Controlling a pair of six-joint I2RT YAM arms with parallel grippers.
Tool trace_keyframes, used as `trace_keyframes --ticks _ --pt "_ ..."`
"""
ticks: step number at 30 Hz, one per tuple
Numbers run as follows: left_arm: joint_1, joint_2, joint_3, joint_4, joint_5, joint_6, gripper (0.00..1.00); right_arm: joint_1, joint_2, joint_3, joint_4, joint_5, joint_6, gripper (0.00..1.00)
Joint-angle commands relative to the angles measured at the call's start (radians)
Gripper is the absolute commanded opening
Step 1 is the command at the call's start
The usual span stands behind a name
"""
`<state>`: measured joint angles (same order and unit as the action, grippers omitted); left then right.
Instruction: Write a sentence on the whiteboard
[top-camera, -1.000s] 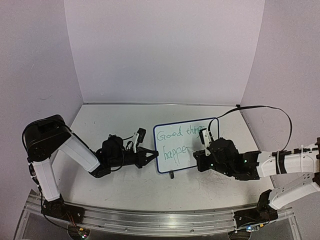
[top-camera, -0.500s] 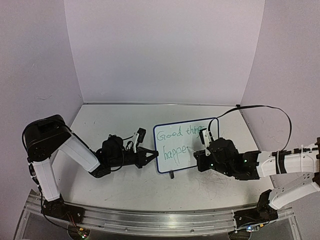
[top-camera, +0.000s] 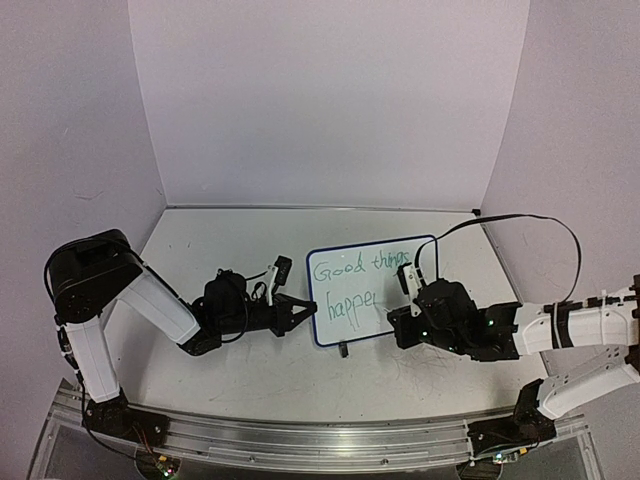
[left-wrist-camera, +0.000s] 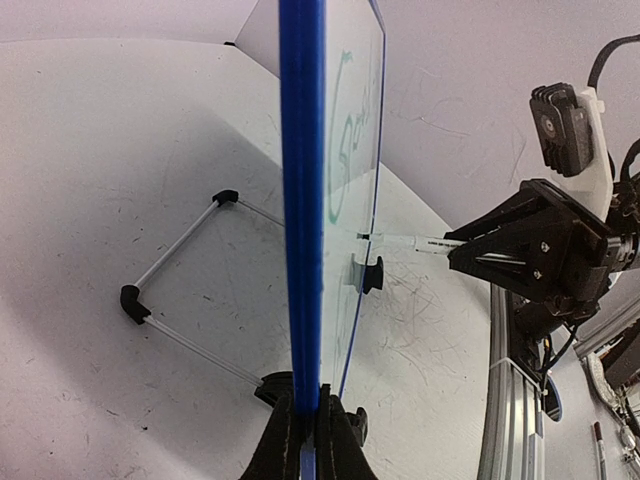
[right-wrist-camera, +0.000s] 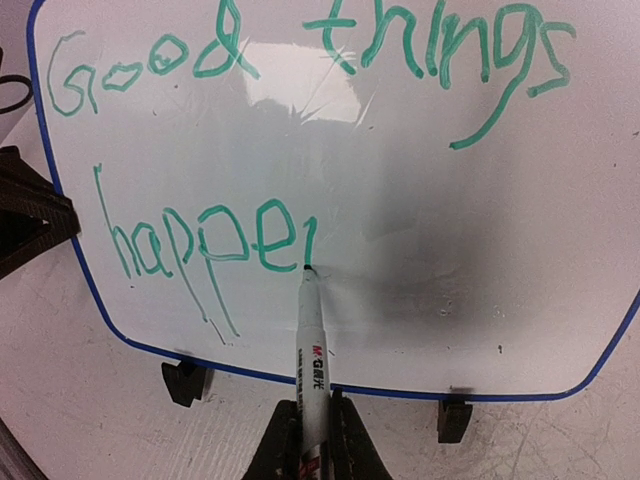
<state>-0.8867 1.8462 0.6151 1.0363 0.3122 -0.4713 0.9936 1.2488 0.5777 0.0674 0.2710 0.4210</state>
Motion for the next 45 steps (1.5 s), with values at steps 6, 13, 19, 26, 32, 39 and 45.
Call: trace_keyframes --ticks 6,13,19,26,32,39,45 --pt "0.002 -0.035 0.013 0.01 -0.007 0.02 0.0 -0.003 -0.002 0.014 0.059 0.032 -0.003 0.0" --pt "0.002 -0.039 0.016 0.01 -0.007 0.019 0.0 -0.004 0.013 0.038 0.074 0.071 -0.012 0.0" --pt "0.002 -0.038 0.011 0.011 -0.008 0.02 0.0 -0.009 0.008 0.051 0.074 0.102 -0.022 0.0" --pt "0.001 -0.041 0.01 0.01 -0.009 0.022 0.0 -0.014 0.01 0.058 0.077 0.116 -0.02 0.0" --pt "0.001 -0.042 0.006 0.01 -0.012 0.023 0.0 -0.014 -0.005 0.044 0.022 0.12 0.018 0.0" --pt "0.002 -0.042 0.008 0.011 -0.01 0.023 0.0 -0.014 -0.028 0.016 -0.008 0.09 0.039 0.0" --pt "0.002 -0.041 0.008 0.011 -0.01 0.021 0.0 -0.012 -0.015 -0.006 -0.01 0.055 0.039 0.0"
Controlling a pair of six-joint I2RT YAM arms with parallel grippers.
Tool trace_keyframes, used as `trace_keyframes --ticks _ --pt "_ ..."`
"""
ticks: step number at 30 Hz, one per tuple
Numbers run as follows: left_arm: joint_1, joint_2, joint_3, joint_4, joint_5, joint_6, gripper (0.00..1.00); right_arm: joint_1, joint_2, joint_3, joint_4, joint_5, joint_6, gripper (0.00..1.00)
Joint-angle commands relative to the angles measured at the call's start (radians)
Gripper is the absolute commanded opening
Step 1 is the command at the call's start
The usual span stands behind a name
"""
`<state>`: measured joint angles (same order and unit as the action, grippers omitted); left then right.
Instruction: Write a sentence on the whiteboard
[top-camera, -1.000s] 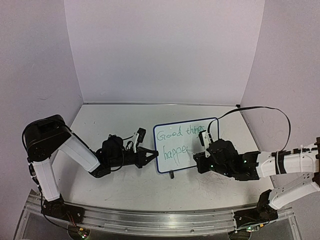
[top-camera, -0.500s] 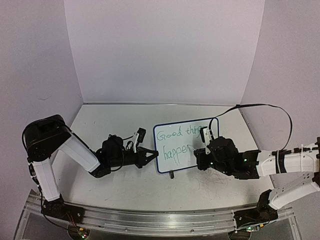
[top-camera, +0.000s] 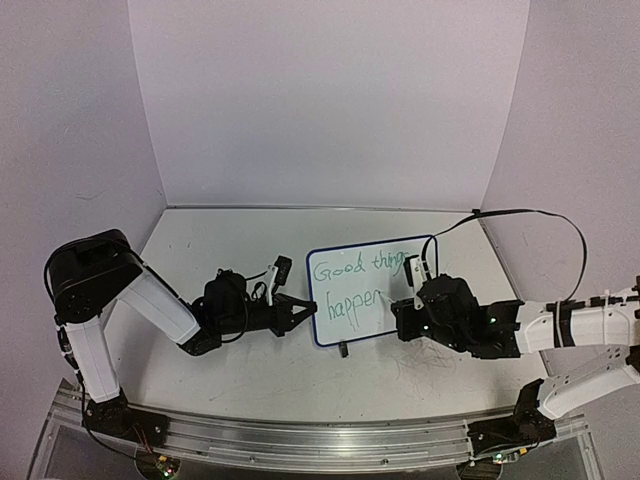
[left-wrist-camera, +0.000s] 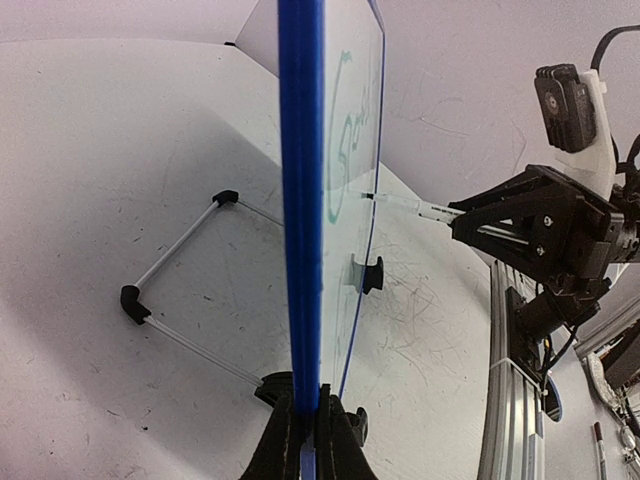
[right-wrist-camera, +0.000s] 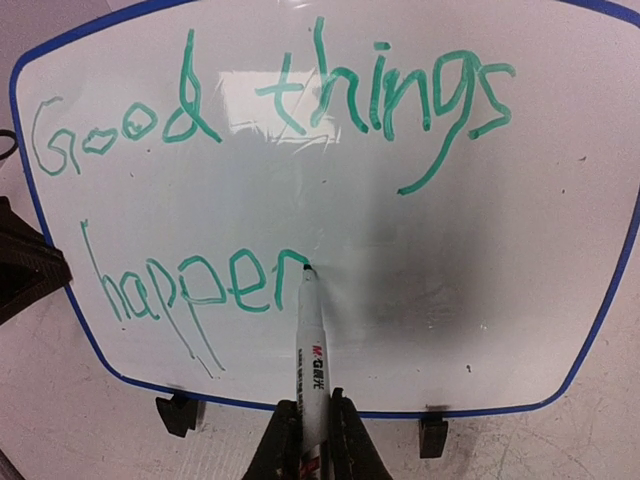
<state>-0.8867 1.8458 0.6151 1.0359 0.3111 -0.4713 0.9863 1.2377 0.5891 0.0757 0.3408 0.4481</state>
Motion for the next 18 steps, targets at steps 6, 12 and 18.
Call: trace_keyframes --ticks 6,12,18 --pt "0.002 -0.042 0.006 0.011 -0.007 0.021 0.0 -0.005 0.01 -0.032 -0.021 -0.042 0.026 0.0" --pt "0.002 -0.04 0.003 0.011 -0.009 0.022 0.0 -0.005 0.008 -0.036 -0.028 -0.051 0.035 0.0" --pt "0.002 -0.038 0.002 0.011 -0.009 0.022 0.0 -0.005 -0.019 0.0 -0.024 -0.034 0.015 0.0"
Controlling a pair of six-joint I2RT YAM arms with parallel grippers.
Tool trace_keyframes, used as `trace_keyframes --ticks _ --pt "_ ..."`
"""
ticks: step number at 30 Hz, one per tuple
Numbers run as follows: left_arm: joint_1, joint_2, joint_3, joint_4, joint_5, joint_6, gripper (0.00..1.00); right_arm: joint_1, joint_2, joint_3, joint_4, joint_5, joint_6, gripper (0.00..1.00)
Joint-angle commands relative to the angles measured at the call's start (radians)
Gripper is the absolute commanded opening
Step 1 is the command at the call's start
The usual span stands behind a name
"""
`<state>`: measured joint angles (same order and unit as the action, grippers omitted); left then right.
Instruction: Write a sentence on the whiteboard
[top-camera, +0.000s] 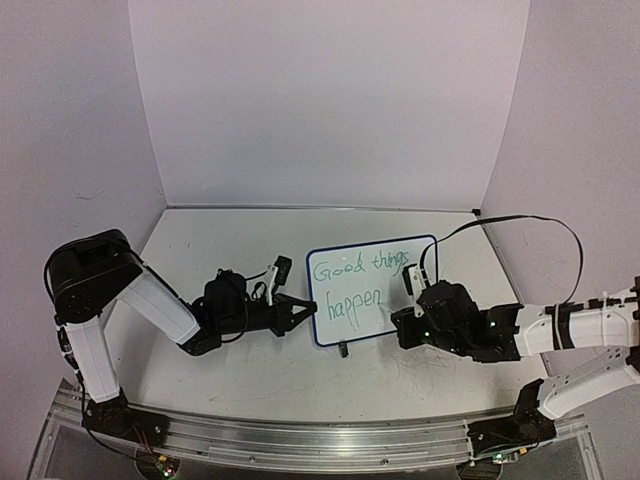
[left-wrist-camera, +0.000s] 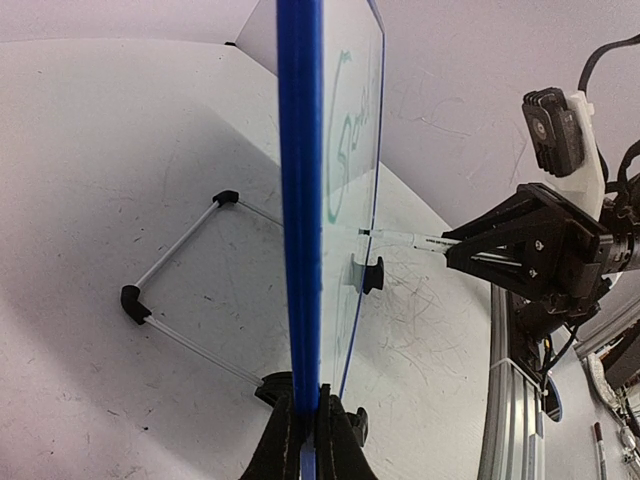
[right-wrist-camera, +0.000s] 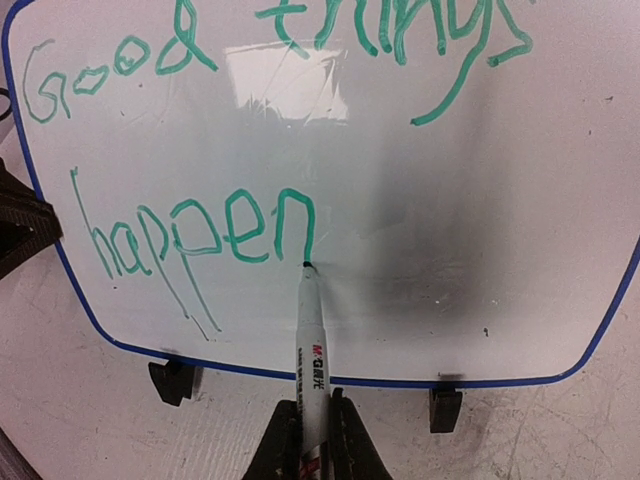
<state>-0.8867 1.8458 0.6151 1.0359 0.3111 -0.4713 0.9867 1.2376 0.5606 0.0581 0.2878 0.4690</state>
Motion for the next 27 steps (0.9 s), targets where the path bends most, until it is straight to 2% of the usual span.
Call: trace_keyframes --ticks 1,11,27 --pt "0.002 -0.037 0.003 0.01 -0.009 0.02 0.0 -0.006 -0.029 0.033 -0.001 0.019 -0.006 0.0" --pt "0.002 -0.04 0.002 0.01 -0.009 0.02 0.0 -0.039 -0.122 -0.013 0.017 0.014 -0.019 0.0" --pt "0.001 -0.031 0.009 0.009 -0.012 0.015 0.0 -0.057 -0.147 -0.044 0.022 0.001 -0.053 0.0"
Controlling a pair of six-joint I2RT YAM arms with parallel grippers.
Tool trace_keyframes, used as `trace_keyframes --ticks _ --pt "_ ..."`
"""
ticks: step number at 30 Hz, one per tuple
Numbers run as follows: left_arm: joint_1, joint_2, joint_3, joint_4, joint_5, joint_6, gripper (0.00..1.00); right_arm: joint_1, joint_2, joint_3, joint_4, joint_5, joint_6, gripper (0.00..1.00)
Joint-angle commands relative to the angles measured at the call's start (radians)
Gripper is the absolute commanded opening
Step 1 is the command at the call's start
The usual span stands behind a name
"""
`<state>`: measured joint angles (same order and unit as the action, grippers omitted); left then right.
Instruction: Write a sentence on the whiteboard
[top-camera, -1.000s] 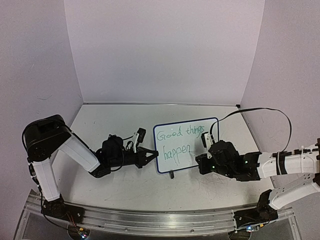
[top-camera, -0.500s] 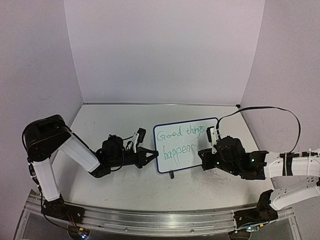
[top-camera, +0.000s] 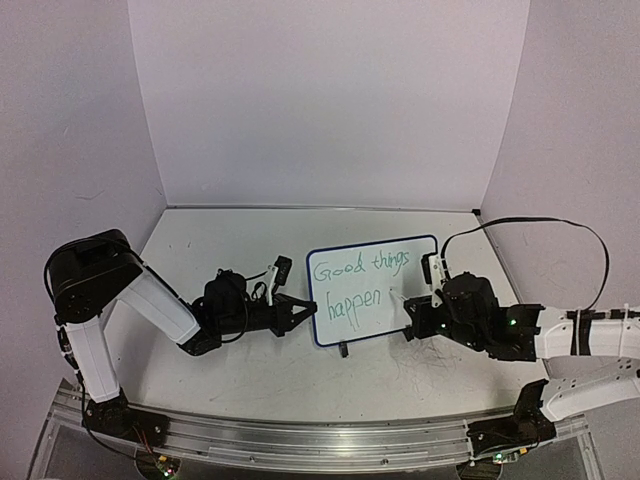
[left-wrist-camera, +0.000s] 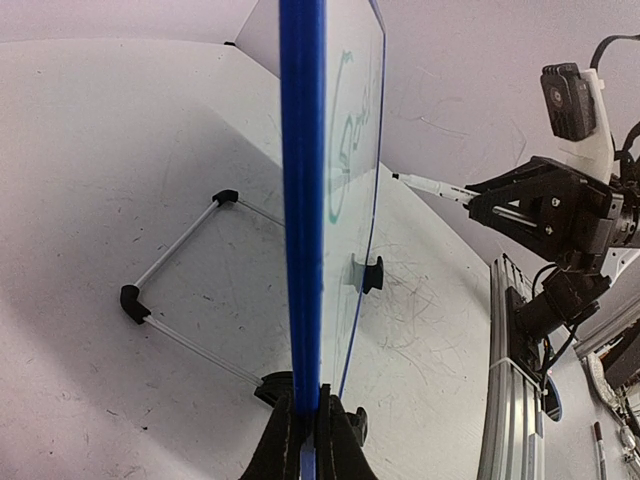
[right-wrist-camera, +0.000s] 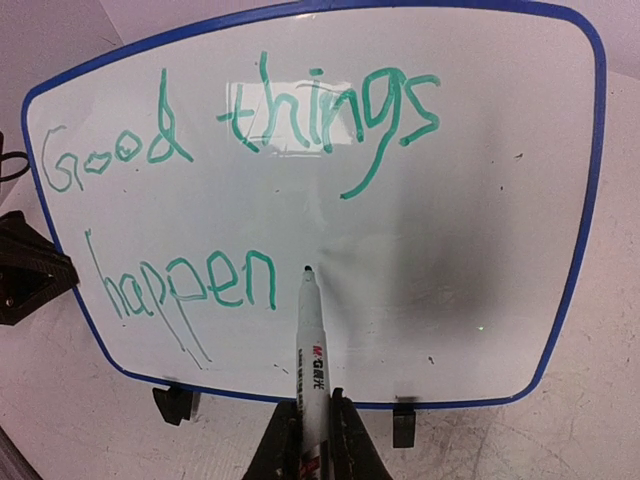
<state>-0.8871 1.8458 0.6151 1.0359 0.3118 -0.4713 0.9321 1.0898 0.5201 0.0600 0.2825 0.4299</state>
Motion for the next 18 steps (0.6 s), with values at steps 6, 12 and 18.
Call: trace_keyframes --ticks 6,12,18 --pt "0.002 -0.031 0.01 0.01 -0.011 0.011 0.0 -0.006 0.01 0.004 0.024 0.013 -0.02 0.0" --pt "0.002 -0.031 0.008 0.01 -0.012 0.013 0.0 -0.008 0.038 0.007 0.045 -0.028 -0.035 0.0" --pt "0.002 -0.034 0.003 0.009 -0.013 0.014 0.0 -0.008 0.036 0.005 0.054 -0.019 -0.039 0.0"
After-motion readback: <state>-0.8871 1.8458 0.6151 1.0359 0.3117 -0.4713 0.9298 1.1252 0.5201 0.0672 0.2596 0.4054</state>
